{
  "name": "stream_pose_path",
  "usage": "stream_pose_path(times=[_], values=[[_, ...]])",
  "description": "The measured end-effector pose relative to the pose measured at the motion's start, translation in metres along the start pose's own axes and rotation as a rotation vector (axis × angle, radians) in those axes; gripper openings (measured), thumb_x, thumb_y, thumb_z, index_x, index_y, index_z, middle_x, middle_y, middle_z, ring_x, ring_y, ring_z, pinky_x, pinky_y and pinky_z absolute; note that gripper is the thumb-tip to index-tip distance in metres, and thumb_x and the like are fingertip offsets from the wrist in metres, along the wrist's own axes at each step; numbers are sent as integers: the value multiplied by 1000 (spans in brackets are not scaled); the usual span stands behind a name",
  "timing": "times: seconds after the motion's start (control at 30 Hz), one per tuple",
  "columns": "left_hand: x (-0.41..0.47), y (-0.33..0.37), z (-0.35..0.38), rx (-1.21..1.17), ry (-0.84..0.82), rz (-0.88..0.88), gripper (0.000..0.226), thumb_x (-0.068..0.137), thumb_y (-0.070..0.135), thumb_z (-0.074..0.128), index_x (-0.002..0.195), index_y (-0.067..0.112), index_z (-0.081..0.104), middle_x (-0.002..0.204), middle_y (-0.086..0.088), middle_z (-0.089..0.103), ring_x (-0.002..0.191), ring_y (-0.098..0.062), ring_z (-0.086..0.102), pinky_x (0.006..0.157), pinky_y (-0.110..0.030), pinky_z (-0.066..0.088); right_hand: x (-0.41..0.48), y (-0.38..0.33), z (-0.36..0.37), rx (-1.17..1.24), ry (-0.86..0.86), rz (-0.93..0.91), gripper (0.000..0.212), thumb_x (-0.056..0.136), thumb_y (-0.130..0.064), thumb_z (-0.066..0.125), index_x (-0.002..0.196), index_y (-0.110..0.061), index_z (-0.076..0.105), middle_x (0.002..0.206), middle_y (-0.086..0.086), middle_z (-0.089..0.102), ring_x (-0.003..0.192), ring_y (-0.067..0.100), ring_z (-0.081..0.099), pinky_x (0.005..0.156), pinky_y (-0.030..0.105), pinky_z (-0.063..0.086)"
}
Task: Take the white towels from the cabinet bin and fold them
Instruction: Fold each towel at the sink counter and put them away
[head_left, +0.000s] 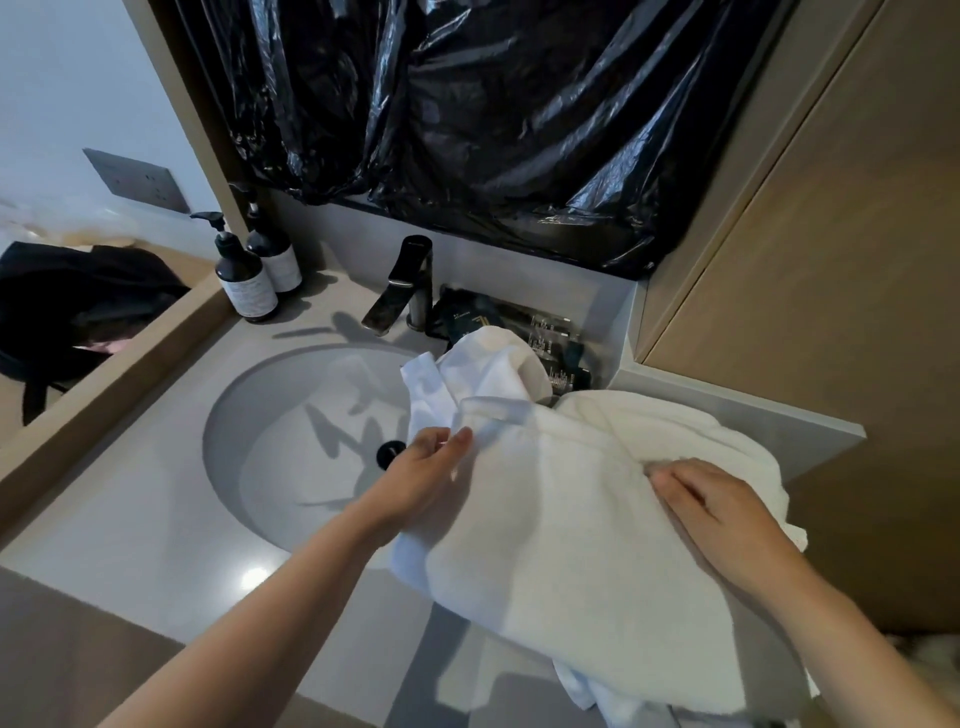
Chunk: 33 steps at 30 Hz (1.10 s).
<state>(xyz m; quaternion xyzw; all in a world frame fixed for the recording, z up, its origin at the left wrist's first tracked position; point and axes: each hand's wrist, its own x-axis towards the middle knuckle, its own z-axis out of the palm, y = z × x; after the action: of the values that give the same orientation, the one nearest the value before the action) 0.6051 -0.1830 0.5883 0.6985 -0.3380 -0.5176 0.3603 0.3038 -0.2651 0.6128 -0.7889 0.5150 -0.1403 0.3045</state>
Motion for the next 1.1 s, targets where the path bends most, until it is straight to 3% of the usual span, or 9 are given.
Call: stream_pose_path(times=[0.1,0.2,0.33,0.4,0.5,0.6,0.83,0.97,1.1], values=[[6,1,3,-4,35,18,44,90,60,49,107,22,61,96,0,65,91,-16,62,86,-29,48,1,-4,5,92,-1,15,40,87,-63,42,83,-30,65,88,-13,65,86,1,57,77,24,44],[9,-2,2,-1,89,38,28,94,51,51,92,25,63,90,-6,67,87,-21,63,82,-33,48,2,-12,1,262,-29,56,29,91,-46,58,78,-22,64,77,-11,64,75,7,57,70,25,42],[7,5,5,-67,138,85,21,97,40,52,110,25,59,98,2,69,84,-13,64,70,-23,48,8,-36,-3,342,-82,-44,24,88,-37,68,76,-17,67,70,-2,59,65,4,49,60,16,36],[4,10,6,-98,164,114,15,97,36,53,107,27,59,95,4,69,76,-7,64,61,-18,46,16,-51,-1,312,-139,-78,18,88,-35,70,77,-20,68,66,-4,59,61,1,47,56,16,36],[-1,12,4,-159,130,110,15,95,38,56,101,28,65,87,6,73,78,-10,68,67,-22,48,28,-61,5,268,-144,-88,13,90,-29,68,78,-25,66,57,-21,55,55,-2,47,55,15,34],[-4,12,-3,-165,55,60,31,91,51,56,100,26,71,93,1,75,87,-15,71,79,-27,52,34,-55,9,257,2,-104,16,92,-26,65,77,-29,60,69,-24,58,66,0,50,63,19,36],[-9,9,0,-141,-12,20,30,94,44,54,103,18,67,95,-2,75,90,-20,71,90,-36,55,37,-48,19,164,49,-67,16,94,-30,60,78,-29,54,74,-16,61,76,16,57,75,36,46],[-9,9,1,53,170,126,24,97,45,49,100,26,61,93,9,70,88,-8,65,78,-20,46,37,-44,18,32,61,-81,21,93,-45,56,79,-31,51,72,-12,61,73,14,56,70,35,45],[-11,8,3,114,247,144,31,98,44,46,118,22,55,106,10,63,90,-1,57,72,-13,38,31,-26,19,-172,49,4,41,94,-63,37,85,-25,48,67,-7,59,71,13,55,67,32,43]])
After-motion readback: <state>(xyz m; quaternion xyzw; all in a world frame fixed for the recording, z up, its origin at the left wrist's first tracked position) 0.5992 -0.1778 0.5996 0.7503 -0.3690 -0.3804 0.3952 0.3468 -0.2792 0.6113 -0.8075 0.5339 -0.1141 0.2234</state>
